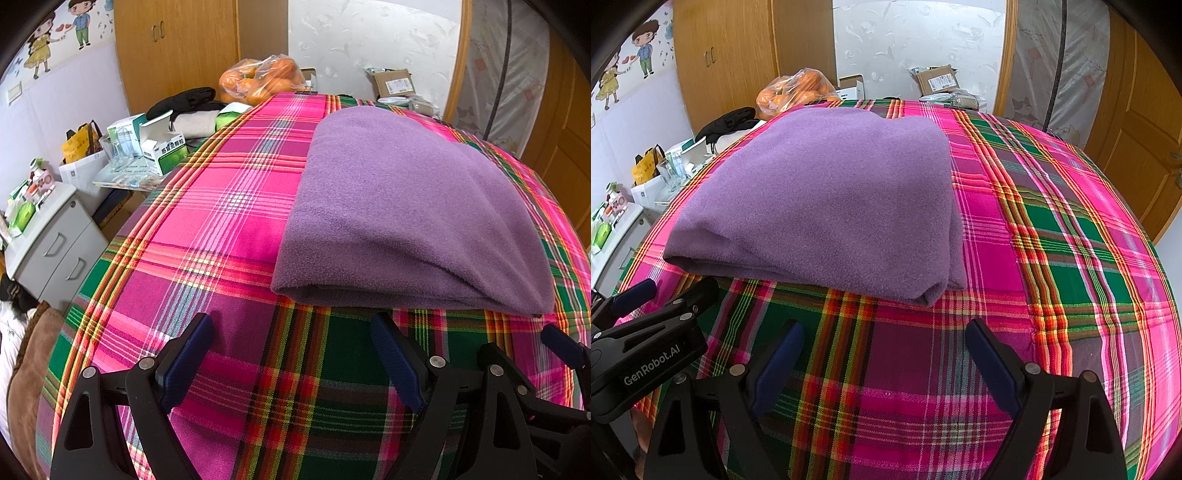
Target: Fold clothes
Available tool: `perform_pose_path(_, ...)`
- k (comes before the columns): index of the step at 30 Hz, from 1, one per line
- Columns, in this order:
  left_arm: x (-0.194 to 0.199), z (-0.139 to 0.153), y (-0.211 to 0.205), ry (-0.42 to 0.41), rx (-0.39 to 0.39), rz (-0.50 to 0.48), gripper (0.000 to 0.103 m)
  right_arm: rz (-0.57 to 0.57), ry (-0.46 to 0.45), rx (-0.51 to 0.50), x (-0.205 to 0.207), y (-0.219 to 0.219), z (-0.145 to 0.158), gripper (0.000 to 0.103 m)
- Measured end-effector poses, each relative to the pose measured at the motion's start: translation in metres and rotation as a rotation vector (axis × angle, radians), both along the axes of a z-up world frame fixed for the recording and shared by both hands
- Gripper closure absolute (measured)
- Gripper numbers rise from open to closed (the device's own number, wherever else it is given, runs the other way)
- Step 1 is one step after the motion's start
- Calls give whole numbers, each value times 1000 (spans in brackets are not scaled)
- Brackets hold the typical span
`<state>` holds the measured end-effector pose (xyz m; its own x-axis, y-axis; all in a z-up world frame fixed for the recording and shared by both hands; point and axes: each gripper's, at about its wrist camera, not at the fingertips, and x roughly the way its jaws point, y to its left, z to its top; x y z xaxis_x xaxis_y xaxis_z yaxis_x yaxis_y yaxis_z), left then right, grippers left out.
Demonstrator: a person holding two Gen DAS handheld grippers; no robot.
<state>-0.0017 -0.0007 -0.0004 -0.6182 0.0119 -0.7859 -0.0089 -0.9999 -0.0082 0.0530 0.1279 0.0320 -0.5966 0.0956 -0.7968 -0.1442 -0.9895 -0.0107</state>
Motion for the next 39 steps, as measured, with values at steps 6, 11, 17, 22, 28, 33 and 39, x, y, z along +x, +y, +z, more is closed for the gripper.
perform_pose_path(6,1,2,-1,-1,1,-22,15,32,26,17,0,2,5,41)
perform_pose_path(11,-1,3,-4,-13,3,-61,15,21,64,42,1,9,11,46)
perform_pose_path(17,-4,8,-19,-30,68,-87,21,11,102,43,-1,21,17,46)
perform_pose_path(22,-10,12,-23,-23,72,-80,29,30,98,42,-14,23,15,46)
perform_pose_path(28,-19,26,-28,16,61,-64,35,58,151,15,-26,23,26,79)
perform_pose_path(33,-21,35,-16,21,50,-100,35,4,288,-22,-14,37,56,88)
perform_pose_path(39,-8,53,5,35,116,-189,35,-121,461,31,9,67,108,88)
